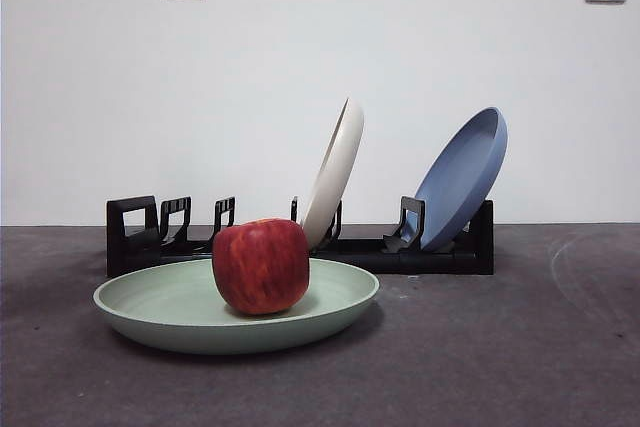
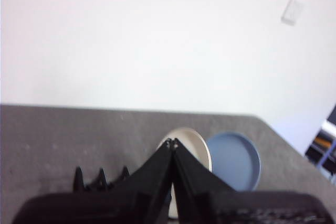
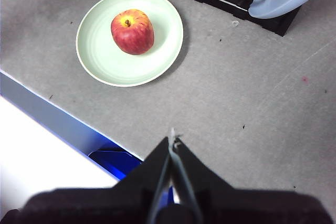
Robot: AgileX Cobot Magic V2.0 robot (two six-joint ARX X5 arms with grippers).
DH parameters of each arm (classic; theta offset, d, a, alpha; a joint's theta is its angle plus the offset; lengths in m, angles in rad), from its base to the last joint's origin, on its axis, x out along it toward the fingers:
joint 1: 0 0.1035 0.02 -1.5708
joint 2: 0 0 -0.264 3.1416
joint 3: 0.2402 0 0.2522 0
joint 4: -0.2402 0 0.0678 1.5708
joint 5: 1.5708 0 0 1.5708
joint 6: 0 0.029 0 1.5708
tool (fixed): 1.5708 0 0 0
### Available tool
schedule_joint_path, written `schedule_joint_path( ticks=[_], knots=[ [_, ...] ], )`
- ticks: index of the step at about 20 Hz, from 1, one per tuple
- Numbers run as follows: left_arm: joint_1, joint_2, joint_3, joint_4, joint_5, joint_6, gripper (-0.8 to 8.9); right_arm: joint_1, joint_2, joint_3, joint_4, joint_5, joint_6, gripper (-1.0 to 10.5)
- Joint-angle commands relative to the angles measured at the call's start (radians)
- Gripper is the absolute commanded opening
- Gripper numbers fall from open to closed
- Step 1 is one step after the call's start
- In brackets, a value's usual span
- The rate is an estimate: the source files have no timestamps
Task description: Take the green plate from the plate rack,put the plate on the table,take the apple from the table,put the apple in the plate
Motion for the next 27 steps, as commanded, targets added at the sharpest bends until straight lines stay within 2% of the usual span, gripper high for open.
schedule_joint_path(
  ticks=[1, 4, 8, 11, 14, 19, 25, 27],
  knots=[
    [0.043, -0.068, -0.048, 0.039, 0.031, 0.021, -0.04, 0.001, 0.0, -0.005, 0.005, 0.001, 0.008, 0.0],
    [0.051, -0.185, -0.193, 0.232, 0.032, 0.08, -0.04, 0.001, 0.0, -0.005, 0.005, 0.001, 0.008, 0.0],
    [0.089, -0.349, -0.528, 0.598, 0.031, 0.088, -0.04, 0.001, 0.0, -0.005, 0.005, 0.001, 0.008, 0.0],
    [0.145, -0.438, -0.761, 0.726, 0.03, 0.089, -0.04, 0.001, 0.0, -0.005, 0.005, 0.001, 0.008, 0.0],
    [0.174, -0.521, -0.952, 0.726, 0.018, 0.089, -0.04, 0.001, 0.0, -0.005, 0.005, 0.001, 0.008, 0.0],
    [0.176, -0.6, -1.149, 0.748, -0.031, 0.083, -0.04, 0.001, 0.0, -0.005, 0.005, 0.001, 0.008, 0.0],
    [0.176, -0.599, -1.149, 0.418, -0.146, 0.085, -0.04, 0.001, 0.001, -0.004, 0.006, 0.015, 0.008, 0.0],
    [0.173, -0.6, -1.149, 0.426, -0.117, 0.107, -0.04, 0.0, 0.001, -0.004, 0.006, 0.015, 0.008, 0.0]
  ],
)
